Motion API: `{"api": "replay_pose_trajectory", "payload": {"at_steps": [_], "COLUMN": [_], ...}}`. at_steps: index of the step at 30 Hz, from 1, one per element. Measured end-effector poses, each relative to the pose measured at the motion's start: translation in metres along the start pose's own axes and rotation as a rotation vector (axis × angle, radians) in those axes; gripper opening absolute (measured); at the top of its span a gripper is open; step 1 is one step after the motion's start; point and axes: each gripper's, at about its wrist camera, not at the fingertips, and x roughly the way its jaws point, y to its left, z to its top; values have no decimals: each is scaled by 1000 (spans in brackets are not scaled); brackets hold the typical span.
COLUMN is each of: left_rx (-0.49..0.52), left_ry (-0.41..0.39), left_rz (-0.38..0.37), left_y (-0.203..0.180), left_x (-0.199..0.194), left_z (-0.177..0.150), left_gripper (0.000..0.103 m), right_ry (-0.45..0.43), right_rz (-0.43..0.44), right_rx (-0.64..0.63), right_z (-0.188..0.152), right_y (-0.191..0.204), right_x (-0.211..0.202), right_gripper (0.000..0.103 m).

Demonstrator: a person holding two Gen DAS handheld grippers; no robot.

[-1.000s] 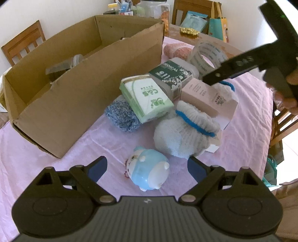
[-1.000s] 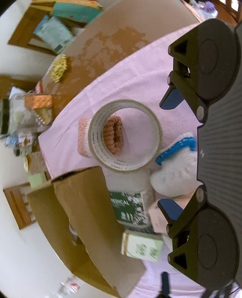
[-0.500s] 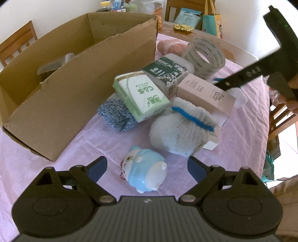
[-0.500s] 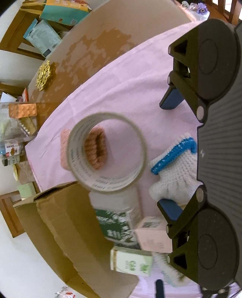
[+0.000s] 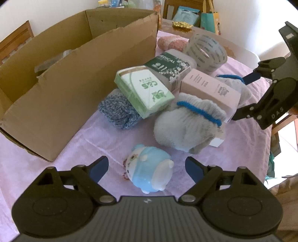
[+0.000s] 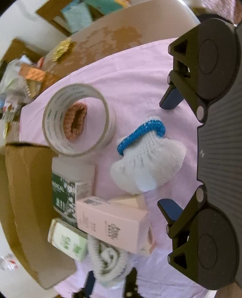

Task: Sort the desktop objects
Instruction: 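Grasp the blue-white toy figure with the left tool while the right grasps the white glove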

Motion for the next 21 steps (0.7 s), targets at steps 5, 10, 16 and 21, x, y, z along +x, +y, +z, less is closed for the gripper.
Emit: {"api": "replay_pose_trajectory", "payload": {"at_steps": [5,10,16,21], "left_rx": [3,21,9,-7], "left_ry": [-4,-15,-10,-10], "left_rz": [-13,-20,-19,-10], "left_y": [2,2,5,5], "left_x": [3,0,-5,-6], "left_z": [-4,-4,-6,-6], "left_gripper": [80,67,57,49], "right_ry": [-58,-87,-78,-59], "right_rz": [-9,-2,41,69], "right_rx": [22,2,-79,-133], "right_z": [-6,-8,-4,3], "right_y": [-4,-4,-3,-2], "right_x": [-2,-3,-5,-5], "right_gripper": [103,103,103,101]}}
